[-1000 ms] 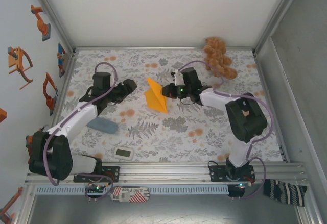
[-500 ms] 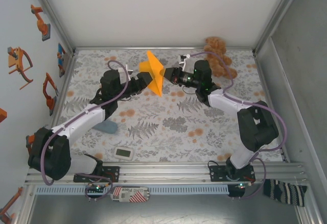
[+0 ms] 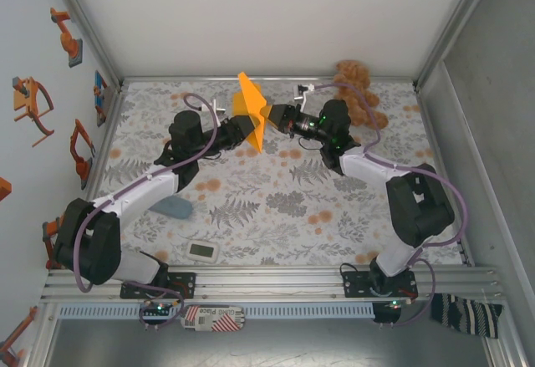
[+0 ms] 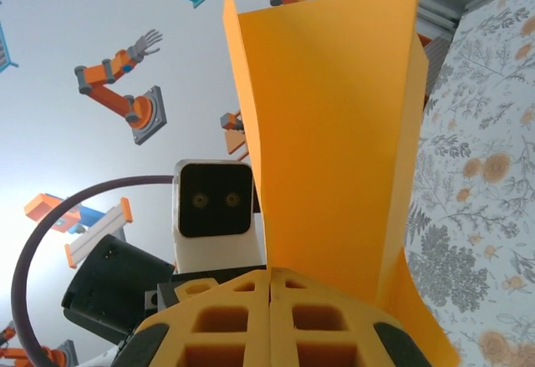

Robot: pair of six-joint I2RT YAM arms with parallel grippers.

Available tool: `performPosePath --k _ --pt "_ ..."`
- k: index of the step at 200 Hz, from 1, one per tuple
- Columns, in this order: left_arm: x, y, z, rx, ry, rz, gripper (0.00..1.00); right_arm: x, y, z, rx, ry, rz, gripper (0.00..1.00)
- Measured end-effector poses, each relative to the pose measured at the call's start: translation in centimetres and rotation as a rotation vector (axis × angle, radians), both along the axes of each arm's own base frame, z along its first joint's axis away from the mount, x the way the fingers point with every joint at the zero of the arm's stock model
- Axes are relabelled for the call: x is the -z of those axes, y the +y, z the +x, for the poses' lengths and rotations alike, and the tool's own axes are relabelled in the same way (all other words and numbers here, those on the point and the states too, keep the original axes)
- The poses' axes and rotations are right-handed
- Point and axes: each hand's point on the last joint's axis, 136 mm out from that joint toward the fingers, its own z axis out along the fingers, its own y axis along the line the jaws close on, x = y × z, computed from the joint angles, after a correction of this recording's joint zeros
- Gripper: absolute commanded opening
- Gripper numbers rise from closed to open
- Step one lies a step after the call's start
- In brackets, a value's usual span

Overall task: Fold a paper plane with a square sheet of paper (pick it up from the middle)
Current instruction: Turn over the paper at the center of the table.

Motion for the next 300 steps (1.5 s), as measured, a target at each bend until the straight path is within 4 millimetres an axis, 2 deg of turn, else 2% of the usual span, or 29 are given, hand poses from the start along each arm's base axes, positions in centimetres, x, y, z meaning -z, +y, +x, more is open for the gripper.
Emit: performPosePath --k 16,42,84,103,123,146,169,198,250,300 --pt "-0.4 -0.1 -0.1 0.011 -0.011 -0.012 0.27 0.1 0.0 0.0 0.0 0.007 0.003 0.01" --pt "-1.0 -0.3 -0.3 0.025 -0.028 -0.029 0.23 0.1 -0.1 0.0 0.001 0.009 0.008 0.02" --pt "-1.1 -0.3 -0.3 0.026 -0.029 -0.031 0.11 0.3 -0.3 0.0 0.004 0.011 0.007 0.06" --pt "-0.9 -0.3 -0.3 0.024 -0.02 -0.021 0.09 0.5 -0.3 0.0 0.005 0.012 0.006 0.14" --pt "-0.5 -0.2 -0.2 0.018 -0.012 -0.002 0.08 1.1 -0.6 0.1 0.012 0.016 -0.002 0.26" --pt "0.2 0.0 0.1 0.001 -0.007 0.044 0.08 2.7 -1.3 0.5 0.04 0.046 -0.032 0.37" --pt "1.3 0.6 0.3 -0.03 0.001 0.127 0.08 4.4 -2.5 0.8 0.086 0.066 -0.094 0.43" --pt "3.0 2.1 0.7 -0.092 0.011 0.296 0.1 5.4 -4.7 1.0 0.175 0.051 -0.217 0.44" --pt "5.4 5.4 1.6 -0.222 0.009 0.729 0.1 6.8 -9.5 -0.1 0.362 -0.032 -0.539 0.43" --pt "11.5 8.1 3.5 -0.294 0.047 1.298 0.1 8.4 -14.6 -0.8 0.525 -0.057 -0.821 0.35"
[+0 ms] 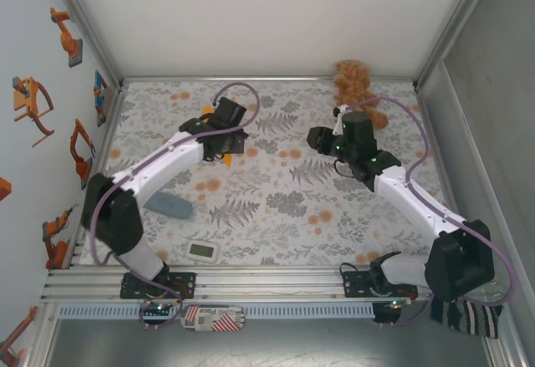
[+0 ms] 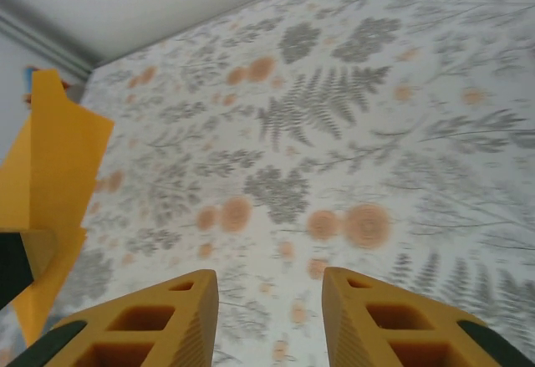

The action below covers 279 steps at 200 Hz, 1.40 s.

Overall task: Fold a paper plane with a square sheet of paper (pick it up from the middle)
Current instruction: Turn over the paper at the center of the table.

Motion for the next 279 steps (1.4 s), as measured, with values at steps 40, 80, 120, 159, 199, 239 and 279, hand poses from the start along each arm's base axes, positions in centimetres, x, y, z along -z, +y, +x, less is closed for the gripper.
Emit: performPosePath --k 40,80,120,159,199,239,279 --pt "4.6 1.0 1.2 -0.008 0.06 0.387 0.1 0.2 -2.8 -0.3 0.108 -0.009 -0.095 0.35" --pt "8.6 1.0 1.6 0.03 0.108 0.632 0.11 1.4 -5.0 -0.4 0.179 0.021 -0.144 0.34" --pt "11.3 0.8 1.2 0.065 0.157 0.726 0.13 1.6 -5.6 -0.3 0.202 0.03 -0.151 0.33" --pt "12.6 0.5 1.0 0.081 0.183 0.748 0.18 1.7 -5.7 -0.3 0.209 0.037 -0.144 0.32" --pt "13.3 -0.2 0.6 0.091 0.21 0.718 0.24 2.3 -5.7 -0.2 0.213 0.056 -0.144 0.32" --pt "13.5 -1.1 0.1 0.095 0.238 0.658 0.29 2.5 -5.7 -0.2 0.223 0.065 -0.132 0.32" --pt "12.6 -3.4 -1.4 0.094 0.268 0.486 0.38 3.4 -5.8 -0.6 0.231 0.092 -0.124 0.32"
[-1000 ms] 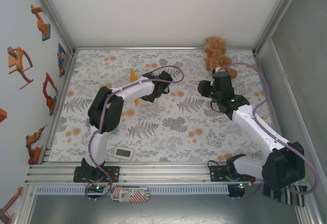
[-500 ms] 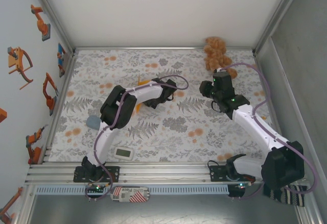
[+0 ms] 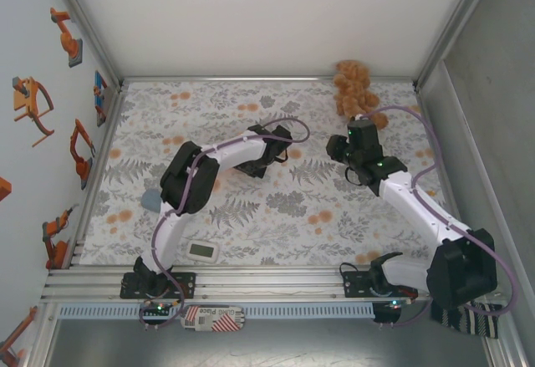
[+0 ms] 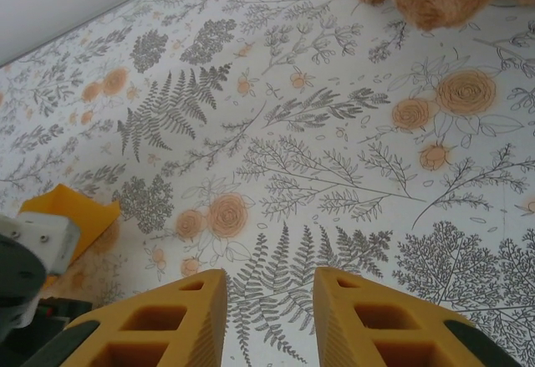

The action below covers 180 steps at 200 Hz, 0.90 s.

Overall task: Fold a paper plane with a square sheet of paper (pick it up from the middle)
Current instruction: Turn over the paper at the center of the table, then move the paper to the center of the table.

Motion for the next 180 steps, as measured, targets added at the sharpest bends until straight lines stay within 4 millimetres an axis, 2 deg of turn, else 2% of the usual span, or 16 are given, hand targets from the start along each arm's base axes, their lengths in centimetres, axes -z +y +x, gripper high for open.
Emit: performPosePath --k 48,73,94,122,152,180 --pt "-2.3 -5.3 -5.1 0.003 0.078 -0.362 0.5 0.4 0.3 0.1 -0.004 0.012 0.021 0.34" --pt "-3.5 -5.9 -6.6 -0.008 0.095 -0.494 0.61 0.7 0.5 0.2 -0.006 0.013 0.03 0.36" --pt "-4.8 -4.9 -6.2 -0.044 0.075 -0.581 0.68 1.1 0.8 0.2 -0.016 0.023 0.039 0.36" --pt "-5.7 -1.7 -3.4 -0.136 0.022 -0.678 0.7 1.6 1.2 0.4 -0.023 0.035 0.061 0.36" --pt "-4.3 2.3 0.1 -0.264 -0.006 -0.718 0.7 2.5 1.6 0.5 -0.025 0.062 0.079 0.36" --pt "-2.7 4.3 2.0 -0.329 -0.011 -0.723 0.71 3.3 1.9 0.5 -0.032 0.089 0.089 0.36"
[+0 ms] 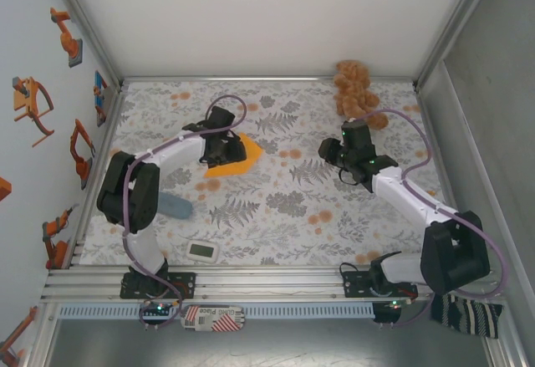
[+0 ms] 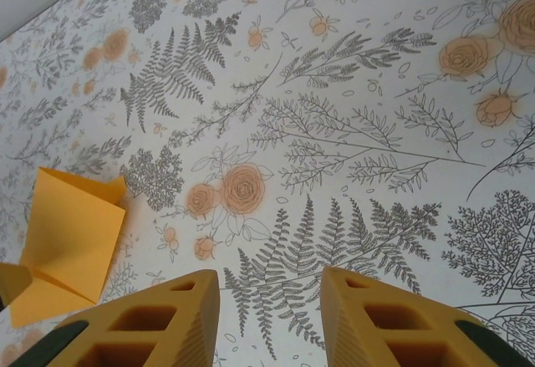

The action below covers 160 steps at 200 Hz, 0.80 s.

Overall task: Fold a paper plane with a square sheet of paper (pick it up from the middle)
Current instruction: Move the paper to the center of the table.

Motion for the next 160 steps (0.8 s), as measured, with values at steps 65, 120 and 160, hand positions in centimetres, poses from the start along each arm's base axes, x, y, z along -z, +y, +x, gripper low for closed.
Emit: performPosePath --k 65,120,160 --pt "3.5 0.8 0.9 -0.019 0.068 0.012 0.71 0.4 0.4 -0.1 -0.018 0.018 0.015 0.37" --pt "3.3 -1.0 0.6 -0.022 0.098 -0.095 0.69 2.4 2.0 -0.2 -0.049 0.093 0.092 0.35" --pt "3.1 -5.5 -0.9 -0.033 0.125 -0.232 0.64 4.1 3.8 -0.7 -0.059 0.159 0.221 0.35"
